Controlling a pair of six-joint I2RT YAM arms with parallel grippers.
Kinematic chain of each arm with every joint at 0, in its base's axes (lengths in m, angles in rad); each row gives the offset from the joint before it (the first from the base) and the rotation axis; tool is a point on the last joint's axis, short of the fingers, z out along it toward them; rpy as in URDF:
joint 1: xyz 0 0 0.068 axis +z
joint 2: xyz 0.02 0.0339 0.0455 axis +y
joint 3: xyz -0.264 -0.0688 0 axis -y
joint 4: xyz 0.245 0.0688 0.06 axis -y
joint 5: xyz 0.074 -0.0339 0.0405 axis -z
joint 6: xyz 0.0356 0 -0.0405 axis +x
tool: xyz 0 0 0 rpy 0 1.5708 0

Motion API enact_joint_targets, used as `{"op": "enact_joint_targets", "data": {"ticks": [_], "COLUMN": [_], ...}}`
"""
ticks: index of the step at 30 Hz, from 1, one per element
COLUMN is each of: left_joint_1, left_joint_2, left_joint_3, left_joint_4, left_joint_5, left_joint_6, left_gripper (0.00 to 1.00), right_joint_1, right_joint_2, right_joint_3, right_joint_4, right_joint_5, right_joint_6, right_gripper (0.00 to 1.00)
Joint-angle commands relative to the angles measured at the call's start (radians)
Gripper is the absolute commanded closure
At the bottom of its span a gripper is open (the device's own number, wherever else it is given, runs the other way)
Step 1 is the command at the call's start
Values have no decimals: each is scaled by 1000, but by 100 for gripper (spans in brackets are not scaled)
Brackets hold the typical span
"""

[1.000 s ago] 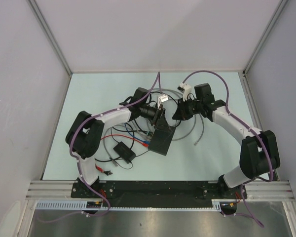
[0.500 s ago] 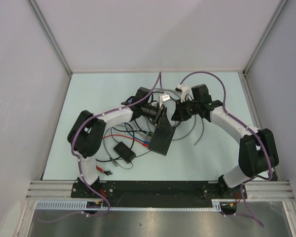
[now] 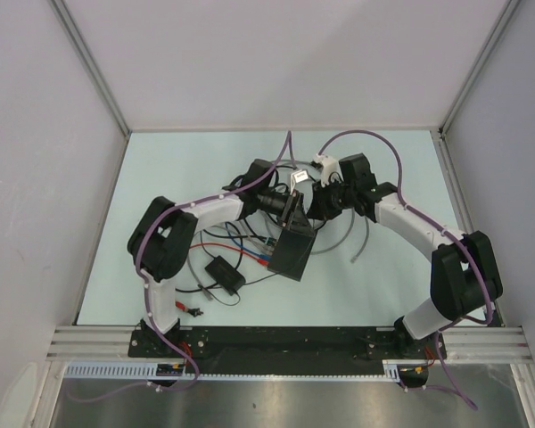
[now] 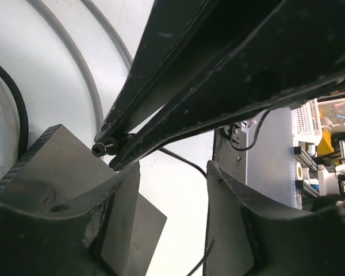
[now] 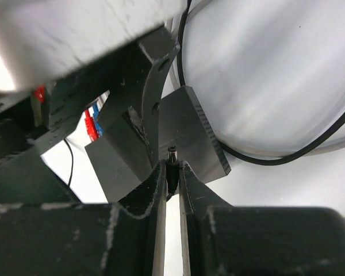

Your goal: Pull the plug from the switch port

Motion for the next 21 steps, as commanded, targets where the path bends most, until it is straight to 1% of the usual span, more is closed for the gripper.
{"op": "enact_joint_targets", "data": {"ticks": [1, 2, 4, 5, 6, 7, 8, 11, 17, 18, 19, 20, 21], "left_joint_1": [-17, -20, -28, -29, -29, -29, -28, -29, -2, 8, 18, 43, 58], "left_joint_2": [-3, -6, -6, -6, -6, -8, -8, -14, -52, -61, -89, -104, -125], "left_joint_3": [39, 39, 39, 39, 39, 40, 40, 39, 42, 39, 36, 22, 14], "left_joint_4": [-4, -4, -4, -4, -4, -4, -4, -43, -168, -206, -234, -257, -308], "left_joint_5": [-36, -51, -53, -50, -48, -53, -53, -45, -53, -53, -54, -56, -59], "left_joint_6": [20, 27, 30, 33, 36, 43, 50, 74, 200, 236, 260, 281, 331], "left_gripper": [47, 51, 55, 67, 75, 91, 98, 100, 100, 100, 100, 100, 100], "right_joint_1": [-1, -3, -6, -7, -9, -12, -17, -24, -41, -49, -52, -58, -72], "right_joint_2": [4, 1, -1, -1, 2, 2, 4, 8, 4, -2, -2, -4, -7], "right_joint_3": [38, 38, 40, 40, 41, 41, 41, 41, 40, 40, 41, 40, 41], "right_joint_4": [54, 57, 60, 62, 62, 62, 62, 62, 60, 61, 62, 62, 61], "right_joint_5": [19, 16, 14, 14, 13, 9, 9, 8, -12, -18, -30, -47, -73], "right_joint_6": [53, 63, 78, 78, 78, 81, 83, 87, 97, 101, 101, 98, 100], "right_gripper": [100, 100, 100, 100, 100, 100, 100, 100, 100, 98, 88, 74, 36]}}
